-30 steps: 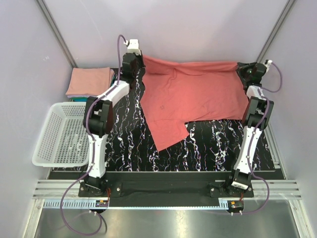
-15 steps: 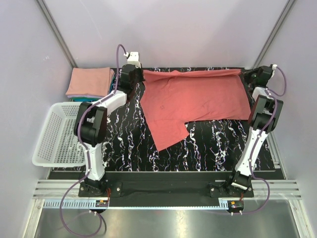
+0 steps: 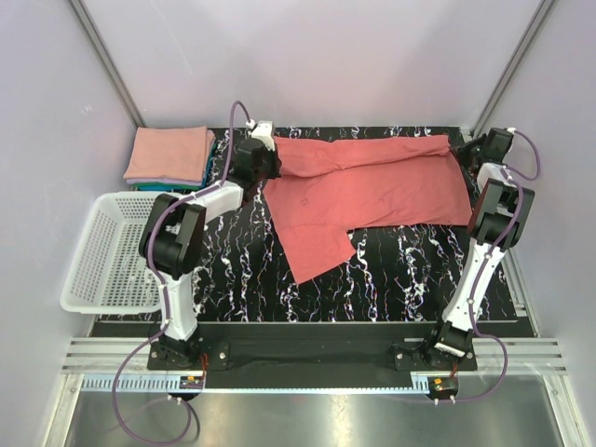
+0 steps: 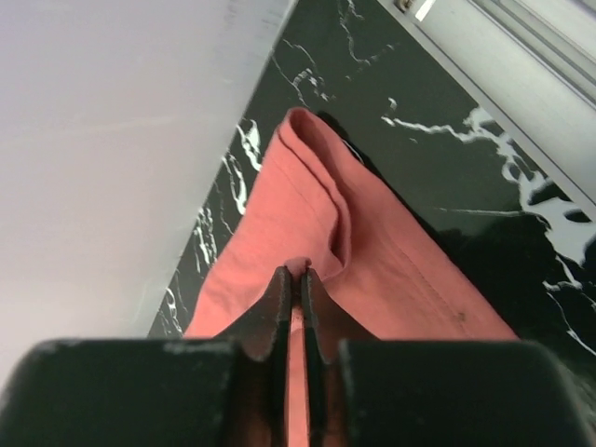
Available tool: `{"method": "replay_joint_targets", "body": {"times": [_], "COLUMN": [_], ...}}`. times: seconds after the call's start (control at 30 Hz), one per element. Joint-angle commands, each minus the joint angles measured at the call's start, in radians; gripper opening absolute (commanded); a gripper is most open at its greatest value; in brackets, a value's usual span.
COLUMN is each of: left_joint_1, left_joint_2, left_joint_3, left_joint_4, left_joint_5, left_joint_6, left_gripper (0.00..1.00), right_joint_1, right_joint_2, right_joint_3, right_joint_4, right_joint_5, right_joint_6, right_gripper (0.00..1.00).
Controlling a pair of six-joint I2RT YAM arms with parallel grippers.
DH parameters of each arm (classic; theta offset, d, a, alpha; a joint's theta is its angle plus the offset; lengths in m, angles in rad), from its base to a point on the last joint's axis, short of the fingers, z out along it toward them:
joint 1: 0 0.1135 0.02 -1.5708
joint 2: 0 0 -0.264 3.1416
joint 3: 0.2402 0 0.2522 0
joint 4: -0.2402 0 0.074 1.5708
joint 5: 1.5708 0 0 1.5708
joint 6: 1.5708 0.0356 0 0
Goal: Fold and stack the t-shirts
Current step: Fold the tshirt
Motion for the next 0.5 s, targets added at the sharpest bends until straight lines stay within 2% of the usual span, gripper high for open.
{"method": "replay_joint_targets", "body": {"times": [0.0, 0.13, 0.17, 0.2, 0.27, 0.3, 0.37, 0.4, 0.43, 0.47], "left_joint_1": [-0.003, -0.006, -0.006, -0.006, -0.006, -0.006, -0.006, -0.006, -0.006, -0.005], "left_joint_2": [-0.042, -0.05, -0.054, -0.067, -0.084, -0.102, -0.126, -0.139, -0.162, -0.176], "left_joint_3": [-0.016, -0.011, -0.013, -0.017, -0.023, -0.036, -0.04, -0.042, -0.04, -0.04], "left_joint_4": [-0.004, -0.055, -0.068, -0.096, -0.128, -0.143, -0.165, -0.192, -0.214, -0.237], "left_joint_5": [0.031, 0.051, 0.057, 0.063, 0.069, 0.081, 0.089, 0.082, 0.059, 0.028], "left_joint_6": [-0.013, 0.002, 0.002, -0.001, -0.011, -0.024, -0.044, -0.072, -0.088, -0.105], "left_gripper": [0.0, 0.0, 0.03, 0.13, 0.18, 0.26, 0.38, 0.42, 0.48, 0.51], "right_joint_1": [-0.022, -0.022, -0.022, -0.022, -0.022, -0.022, -0.022, -0.022, -0.022, -0.022], "right_joint_2": [-0.02, -0.026, -0.029, -0.037, -0.046, -0.054, -0.065, -0.071, -0.074, -0.077], "right_joint_3": [0.021, 0.013, 0.018, 0.022, 0.041, 0.053, 0.103, 0.121, 0.14, 0.179], "right_joint_4": [-0.067, -0.136, -0.173, -0.191, -0.248, -0.272, -0.375, -0.41, -0.493, -0.538], "right_joint_5": [0.035, 0.066, 0.076, 0.087, 0.115, 0.125, 0.164, 0.178, 0.202, 0.214], "right_joint_6": [-0.025, -0.026, -0.034, -0.039, -0.055, -0.06, -0.071, -0.072, -0.082, -0.091], "right_gripper": [0.11, 0.13, 0.15, 0.19, 0.23, 0.29, 0.33, 0.37, 0.5, 0.58]}}
